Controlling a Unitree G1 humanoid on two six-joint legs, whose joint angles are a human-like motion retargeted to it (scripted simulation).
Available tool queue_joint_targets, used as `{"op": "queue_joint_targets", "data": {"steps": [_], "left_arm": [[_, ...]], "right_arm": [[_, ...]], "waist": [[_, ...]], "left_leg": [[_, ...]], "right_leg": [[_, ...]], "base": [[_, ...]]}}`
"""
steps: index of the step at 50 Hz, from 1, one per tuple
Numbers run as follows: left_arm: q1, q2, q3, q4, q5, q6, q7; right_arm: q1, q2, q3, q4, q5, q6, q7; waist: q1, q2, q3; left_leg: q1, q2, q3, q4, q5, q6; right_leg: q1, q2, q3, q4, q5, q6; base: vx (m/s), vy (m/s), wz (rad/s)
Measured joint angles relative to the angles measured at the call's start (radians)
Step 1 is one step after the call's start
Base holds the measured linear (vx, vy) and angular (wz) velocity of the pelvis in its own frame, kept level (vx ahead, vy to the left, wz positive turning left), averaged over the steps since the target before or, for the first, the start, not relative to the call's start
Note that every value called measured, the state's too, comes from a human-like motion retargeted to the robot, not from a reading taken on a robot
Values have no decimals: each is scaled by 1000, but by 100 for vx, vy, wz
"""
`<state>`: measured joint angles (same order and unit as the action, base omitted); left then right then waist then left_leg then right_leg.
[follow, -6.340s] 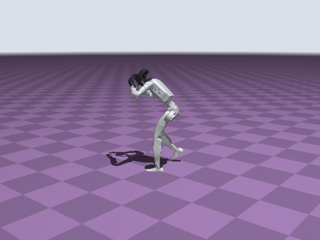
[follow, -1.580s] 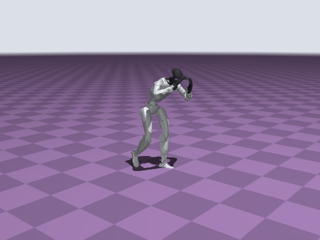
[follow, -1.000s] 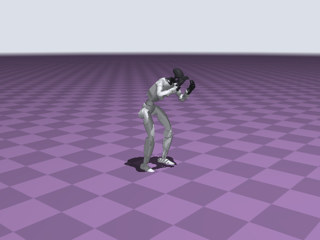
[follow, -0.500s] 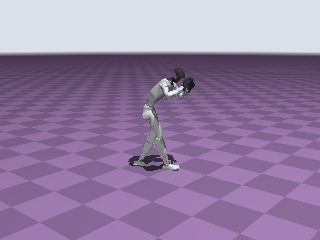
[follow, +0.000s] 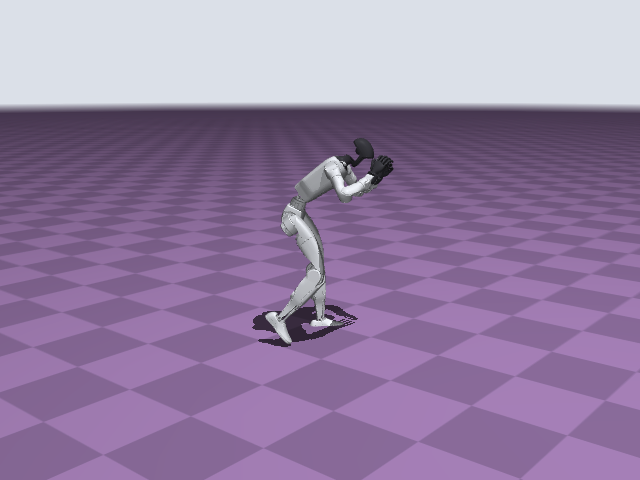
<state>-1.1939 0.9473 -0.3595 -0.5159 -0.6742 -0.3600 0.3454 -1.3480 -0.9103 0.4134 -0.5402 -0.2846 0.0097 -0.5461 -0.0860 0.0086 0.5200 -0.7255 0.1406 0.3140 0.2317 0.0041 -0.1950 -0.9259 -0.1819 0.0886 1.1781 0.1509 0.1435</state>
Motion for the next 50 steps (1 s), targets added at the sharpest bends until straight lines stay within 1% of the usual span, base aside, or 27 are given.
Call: {"op": "queue_joint_targets", "data": {"steps": [2, 3, 4, 6, 8, 10, 12, 15, 17, 18, 20, 22, 23, 25, 27, 29, 30, 32, 33, 35, 37, 40, 42, 43, 45, 47, 50], "left_arm": [[-23, -24, -17, 17, 29, 2, -2], [-17, -43, -18, 28, 83, 9, -26], [-16, -57, -18, 29, 110, 12, -38], [-19, -75, -19, 25, 135, 15, -51], [-7, -96, -18, 25, 180, 29, -53], [11, -104, -17, 16, 228, 39, -48], [7, -101, -23, 9, 235, 42, -34], [-32, -85, -39, 5, 210, 55, 1], [-58, -47, -42, 6, 208, 68, -8], [-72, -24, -40, 6, 207, 75, -13], [-100, 19, -51, 4, 190, 80, -4], [-111, 48, -74, -3, 166, 68, 14], [-112, 51, -87, -4, 164, 62, 18], [-113, 65, -89, -2, 150, 58, 12], [-112, 73, -86, -1, 140, 54, -4], [-111, 75, -84, 2, 126, 49, -12], [-110, 74, -85, 4, 117, 46, -11], [-46, 127, -31, -11, 38, 51, -18], [-39, 131, -27, -15, 33, 49, -13], [-34, 134, -17, -16, 17, 50, -11], [-40, 121, -10, -12, 39, 58, -19], [-65, 74, -6, -14, 15, 81, -13], [-76, 56, -1, -9, 38, 82, -10], [-72, 35, 8, 0, 76, 89, -24], [-74, 41, 3, 0, 106, 81, -18], [-82, 26, -11, 9, 137, 76, -19], [-86, 54, -30, 11, 140, 62, -28]], "right_arm": [[0, -12, -11, 1, -1, 4, 10], [18, -17, -23, -6, -7, -8, 20], [24, -25, -31, -11, -11, -12, 24], [22, -40, -38, -17, -14, -14, 23], [36, -44, -43, -23, -15, -16, 19], [53, -62, -48, -34, -12, -21, 25], [59, -89, -52, -45, 8, -22, 24], [42, -144, -46, -60, 41, -4, 23], [15, -187, -37, -78, 69, -7, 24], [-11, -209, -27, -84, 78, -16, 24], [-64, -244, -4, -81, 89, -31, 13], [-82, -258, 8, -74, 84, -29, -2], [-84, -266, 11, -69, 76, -25, -2], [-89, -251, 7, -62, 62, -23, -10], [-89, -229, -3, -54, 39, -19, -12], [-83, -208, -13, -48, 15, -15, -19], [-79, -198, -18, -45, 4, -13, -25], [9, -135, -87, -74, 37, -48, -67], [22, -130, -98, -80, 46, -55, -71], [47, -132, -125, -90, 84, -80, -81], [63, -150, -139, -96, 105, -98, -65], [49, -191, -130, -93, 104, -65, -23], [40, -223, -121, -98, 95, -55, -9], [42, -232, -119, -103, 89, -59, -1], [28, -247, -107, -109, 88, -61, -14], [10, -252, -87, -102, 81, -59, -24], [-11, -239, -63, -91, 82, -59, -35]], "waist": [[-46, 43, 0], [-64, 80, 0], [-71, 104, 0], [-86, 132, 0], [-135, 148, 0], [-213, 147, 0], [-254, 128, 0], [-278, 81, 0], [-321, 64, 0], [-337, 68, 0], [-324, 83, 0], [-271, 73, 0], [-246, 65, 0], [-190, 42, 0], [-125, 24, 0], [-63, 17, 0], [-31, 15, 0], [-11, -10, 0], [2, -10, 0], [8, -3, 0], [-19, 10, 0], [-47, -1, 0], [-80, 1, 0], [-102, 17, 0], [-122, 39, 0], [-131, 46, 0], [-168, 40, 0]], "left_leg": [[-15, -47, -12, 123, -79, -1], [-33, -40, -9, 243, -147, -17], [-23, -49, 1, 287, -185, -19], [38, -91, 28, 283, -223, -9], [135, -157, 40, 255, -245, -2], [256, -248, 24, 219, -262, -10], [347, -281, 4, 247, -298, -51], [454, -355, -1, 320, -277, -59], [422, -397, 8, 504, -134, -61], [355, -399, 23, 627, -29, -65], [203, -336, 48, 873, 96, -67], [101, -218, 34, 1017, 45, -40], [61, -166, 41, 1039, 6, 5], [-18, -115, 9, 976, -46, 30], [-52, -93, -60, 774, -51, -9], [-16, -45, -105, 479, -28, -37], [23, -17, -120, 309, -12, -47], [178, -2, -220, 6, -19, -67], [225, 3, -295, -84, -39, -67], [305, 24, -391, -154, -51, -67], [303, 27, -365, -37, -37, -55], [333, -16, -308, 17, -29, -13], [319, -55, -279, 118, -104, -14], [292, -58, -266, 217, -156, -32], [295, -67, -223, 286, -206, -44], [339, -86, -165, 291, -237, -35], [444, -137, -81, 240, -269, -32]], "right_leg": [[-46, 58, 62, 29, -62, 34], [-50, 74, 49, 7, -106, 32], [-61, 76, 27, -53, -126, 23], [-64, 64, -40, -249, -128, 15], [6, 45, -137, -530, -102, 42], [109, 19, -259, -813, -86, 101], [185, 69, -377, -1000, -105, 118], [286, 111, -359, -1097, -99, 118], [345, 32, -281, -1072, -48, 105], [323, -12, -254, -998, -42, 65], [223, -41, -205, -742, -96, 29], [202, -2, -164, -593, -148, 72], [209, 7, -141, -559, -172, 83], [231, 34, -88, -541, -215, 72], [256, 73, -39, -546, -241, 52], [294, 117, -6, -550, -261, 49], [320, 141, 10, -554, -273, 50], [421, 169, 43, -519, -330, 48], [443, 179, 52, -485, -355, 43], [464, 195, 43, -374, -382, 9], [424, 178, -4, -194, -340, -34], [275, 85, -70, 89, -156, -75], [193, 30, -101, 179, -155, -81], [170, 22, -123, 186, -192, -70], [128, 10, -169, 113, -240, -42], [128, -25, -259, -61, -255, -14], [214, -78, -476, -434, -253, 64]], "base": [[87, 60, 146], [92, 56, 95], [92, 54, 50], [90, 49, 30], [97, 43, 80], [105, 26, 122], [103, -15, 66], [106, 5, 26], [107, 62, 60], [95, 58, 31], [92, 29, -46], [95, -5, -128], [88, 3, -142], [80, 12, -163], [75, 17, -191], [77, 23, -199], [83, 32, -209], [87, 43, -195], [84, 49, -152], [79, 49, -95], [73, 53, -27], [64, 49, -17], [63, 44, 8], [65, 43, 1], [65, 41, -46], [65, 37, -90], [71, 30, -80]]}}
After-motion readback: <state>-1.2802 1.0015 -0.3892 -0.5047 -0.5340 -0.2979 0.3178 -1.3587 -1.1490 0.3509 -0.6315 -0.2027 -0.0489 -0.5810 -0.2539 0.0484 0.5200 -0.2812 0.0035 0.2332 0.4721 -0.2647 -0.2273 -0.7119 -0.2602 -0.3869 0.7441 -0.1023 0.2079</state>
